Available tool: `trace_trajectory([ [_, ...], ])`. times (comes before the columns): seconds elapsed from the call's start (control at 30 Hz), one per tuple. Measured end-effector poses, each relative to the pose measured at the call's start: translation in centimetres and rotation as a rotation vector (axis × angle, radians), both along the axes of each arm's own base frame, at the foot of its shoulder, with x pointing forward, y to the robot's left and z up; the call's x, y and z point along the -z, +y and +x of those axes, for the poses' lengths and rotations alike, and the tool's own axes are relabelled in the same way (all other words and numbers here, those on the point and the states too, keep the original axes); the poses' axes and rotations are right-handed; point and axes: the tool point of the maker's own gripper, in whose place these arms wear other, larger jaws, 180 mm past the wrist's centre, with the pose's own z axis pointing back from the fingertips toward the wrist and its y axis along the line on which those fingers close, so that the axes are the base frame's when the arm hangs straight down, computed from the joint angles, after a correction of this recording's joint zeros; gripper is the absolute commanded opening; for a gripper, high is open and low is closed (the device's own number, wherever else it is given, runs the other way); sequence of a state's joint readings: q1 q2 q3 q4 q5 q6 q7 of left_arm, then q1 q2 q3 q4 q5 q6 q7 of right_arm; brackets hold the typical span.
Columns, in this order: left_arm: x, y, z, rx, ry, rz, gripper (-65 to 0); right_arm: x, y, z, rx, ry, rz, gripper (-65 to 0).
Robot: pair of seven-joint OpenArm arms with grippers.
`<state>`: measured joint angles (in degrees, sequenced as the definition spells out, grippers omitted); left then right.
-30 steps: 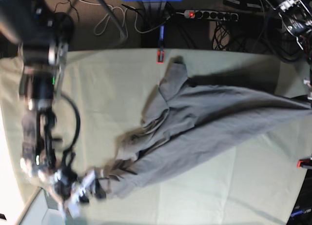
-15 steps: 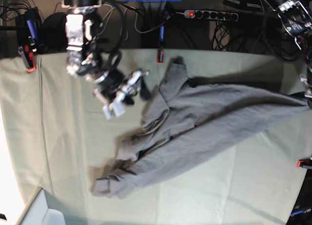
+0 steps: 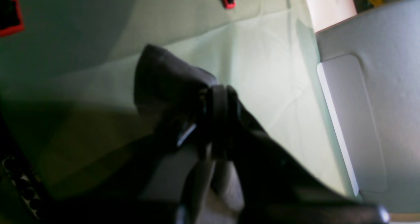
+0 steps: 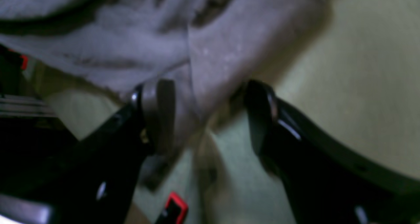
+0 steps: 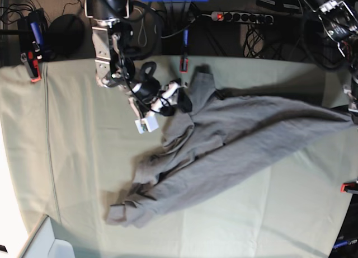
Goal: Layout the t-shirt on the table in an organized manner, then fold the t-shirt properly
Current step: 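Grasp the shirt hem with the right gripper near the left gripper's end, then lift the shirt high with both grippers and pull it toward the robot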
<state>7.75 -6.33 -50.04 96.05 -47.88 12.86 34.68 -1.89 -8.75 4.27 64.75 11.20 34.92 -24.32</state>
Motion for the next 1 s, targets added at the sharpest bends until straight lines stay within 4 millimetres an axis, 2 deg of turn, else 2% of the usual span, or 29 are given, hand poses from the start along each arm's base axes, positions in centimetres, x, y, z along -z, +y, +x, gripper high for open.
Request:
trace_trajectory([
  [0.1, 0.0, 0.1, -0.1, -0.002, 0.003, 0.001, -64.9, -0.1, 0.1, 0.2, -0.003, -0.003, 0.002, -31.1],
  [0.17, 0.1, 0.1, -0.2, -0.003, 0.005, 0.003, -64.9, -0.3, 0.9, 0.2, -0.035, -0.012, -0.002, -34.8],
  [0.37, 0.0, 0.1, -0.1, -0.002, 0.003, 0.002, -64.9, 0.0, 4.3, -1.8, -0.183, 0.001, -0.028, -51.4],
  [0.47, 0.0, 0.1, -0.1, -0.002, 0.001, 0.001, -64.9, 0.0, 5.0, -2.0, -0.220, -0.004, -0.043, -62.9],
  [0.5, 0.0, 0.1, -0.1, -0.002, 0.001, 0.001, -64.9, -0.2, 4.9, -1.8, -0.212, -0.012, -0.038, -65.0],
  [0.6, -0.1, 0.1, 0.0, -0.002, -0.001, 0.002, -64.9, -0.4, 3.6, -0.9, -0.167, -0.024, -0.045, -65.0],
  [0.7, -0.6, 0.2, 0.4, 0.016, -0.003, 0.017, -64.9, -2.5, 1.6, 0.9, -0.122, -0.108, -0.066, -65.0],
  [0.8, -1.9, -0.9, 2.9, 0.063, -0.041, 0.033, -64.9, -5.5, -1.7, 2.8, -0.070, -0.215, -0.122, -65.0],
  [1.0, -5.6, -5.4, 9.7, 0.230, -0.139, 0.050, -64.9, -13.2, -8.2, 6.6, 0.049, -0.452, -0.236, -65.0],
])
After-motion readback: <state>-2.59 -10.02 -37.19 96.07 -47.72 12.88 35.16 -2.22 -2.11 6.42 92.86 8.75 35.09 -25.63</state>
